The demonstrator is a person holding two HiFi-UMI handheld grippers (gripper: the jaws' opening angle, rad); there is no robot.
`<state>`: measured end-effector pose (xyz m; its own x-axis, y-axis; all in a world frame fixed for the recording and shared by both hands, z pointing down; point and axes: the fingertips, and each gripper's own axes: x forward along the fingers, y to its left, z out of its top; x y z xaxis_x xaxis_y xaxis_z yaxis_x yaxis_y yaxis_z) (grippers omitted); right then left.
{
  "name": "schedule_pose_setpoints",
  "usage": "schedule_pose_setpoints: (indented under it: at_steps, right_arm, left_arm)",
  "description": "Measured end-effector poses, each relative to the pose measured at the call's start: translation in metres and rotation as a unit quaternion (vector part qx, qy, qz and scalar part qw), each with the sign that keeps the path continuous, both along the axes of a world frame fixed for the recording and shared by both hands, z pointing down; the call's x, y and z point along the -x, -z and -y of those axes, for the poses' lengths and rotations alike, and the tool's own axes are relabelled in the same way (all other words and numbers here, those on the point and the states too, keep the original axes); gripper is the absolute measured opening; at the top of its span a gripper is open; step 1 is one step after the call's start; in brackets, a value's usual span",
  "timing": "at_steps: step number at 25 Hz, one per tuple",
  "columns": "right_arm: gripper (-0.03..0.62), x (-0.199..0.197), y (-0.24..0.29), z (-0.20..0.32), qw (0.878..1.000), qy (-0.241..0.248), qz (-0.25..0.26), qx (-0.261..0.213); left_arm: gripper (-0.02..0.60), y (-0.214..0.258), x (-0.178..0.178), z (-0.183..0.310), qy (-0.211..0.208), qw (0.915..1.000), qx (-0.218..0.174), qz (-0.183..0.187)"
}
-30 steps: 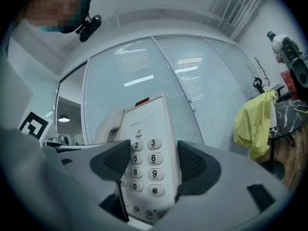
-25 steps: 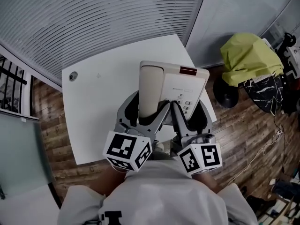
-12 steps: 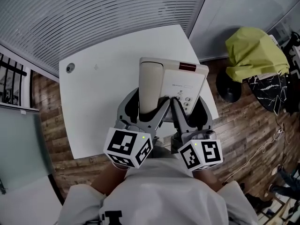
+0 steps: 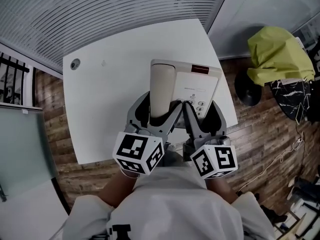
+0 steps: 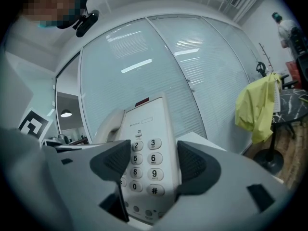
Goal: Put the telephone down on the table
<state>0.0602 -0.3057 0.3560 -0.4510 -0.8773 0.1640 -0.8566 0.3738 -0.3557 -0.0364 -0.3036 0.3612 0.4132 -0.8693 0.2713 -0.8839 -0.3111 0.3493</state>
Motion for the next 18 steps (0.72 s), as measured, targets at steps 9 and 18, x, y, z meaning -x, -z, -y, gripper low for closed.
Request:
schedule_pose_setpoints:
  at_steps: [9,18]
  right_arm:
    - [0.320,0.006,-0.025,0.000,1.000,0.009,-0.005,0.026]
    - [0.321,0.008,-0.050,0.003,0.998,0.014,-0.005,0.054]
  left_arm:
    - [0.354,-0.024,0.006,-0.001,0.007,0.9995,0.029,-0.003]
    - [0.353,-0.048,0.008,0.000,0.011,0.9983,0.057,-0.002]
